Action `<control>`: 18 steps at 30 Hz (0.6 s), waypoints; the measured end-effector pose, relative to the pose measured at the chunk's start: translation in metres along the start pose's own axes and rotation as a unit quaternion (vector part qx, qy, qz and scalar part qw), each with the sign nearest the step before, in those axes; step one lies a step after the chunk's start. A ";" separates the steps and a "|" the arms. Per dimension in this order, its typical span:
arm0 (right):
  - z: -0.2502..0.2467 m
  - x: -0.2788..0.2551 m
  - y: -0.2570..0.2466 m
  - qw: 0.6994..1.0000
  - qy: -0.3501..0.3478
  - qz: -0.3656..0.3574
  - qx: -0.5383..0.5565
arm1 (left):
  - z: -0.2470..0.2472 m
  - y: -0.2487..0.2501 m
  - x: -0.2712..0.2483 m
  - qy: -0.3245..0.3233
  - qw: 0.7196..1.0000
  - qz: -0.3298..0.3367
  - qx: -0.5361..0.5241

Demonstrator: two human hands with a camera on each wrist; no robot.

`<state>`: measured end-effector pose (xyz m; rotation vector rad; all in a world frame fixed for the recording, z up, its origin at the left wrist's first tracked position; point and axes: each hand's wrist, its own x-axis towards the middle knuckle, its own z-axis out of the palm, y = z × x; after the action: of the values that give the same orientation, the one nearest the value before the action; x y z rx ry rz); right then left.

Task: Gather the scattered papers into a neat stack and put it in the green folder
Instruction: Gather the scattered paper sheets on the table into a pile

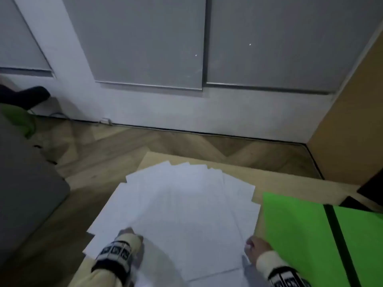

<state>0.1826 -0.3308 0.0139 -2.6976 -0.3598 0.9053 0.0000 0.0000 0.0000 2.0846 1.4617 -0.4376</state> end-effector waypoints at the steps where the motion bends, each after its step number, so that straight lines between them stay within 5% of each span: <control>1: 0.001 0.013 -0.002 1.000 0.012 0.025 0.008 | -0.013 0.005 0.006 0.009 1.000 -0.025 -0.006; 5: -0.010 0.030 -0.023 0.982 0.051 0.168 0.063 | -0.026 0.000 0.012 0.032 0.984 -0.165 -0.055; 9: -0.007 0.039 -0.035 0.963 0.064 0.244 0.097 | -0.026 -0.002 0.012 0.049 0.980 -0.186 -0.059; 18: 0.009 0.047 -0.037 0.939 0.097 0.251 0.216 | -0.006 0.010 0.019 0.089 0.964 -0.216 -0.128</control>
<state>0.2080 -0.2800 -0.0070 -2.4527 0.5343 0.7152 0.0164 0.0154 -0.0036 1.6315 1.9755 -0.2087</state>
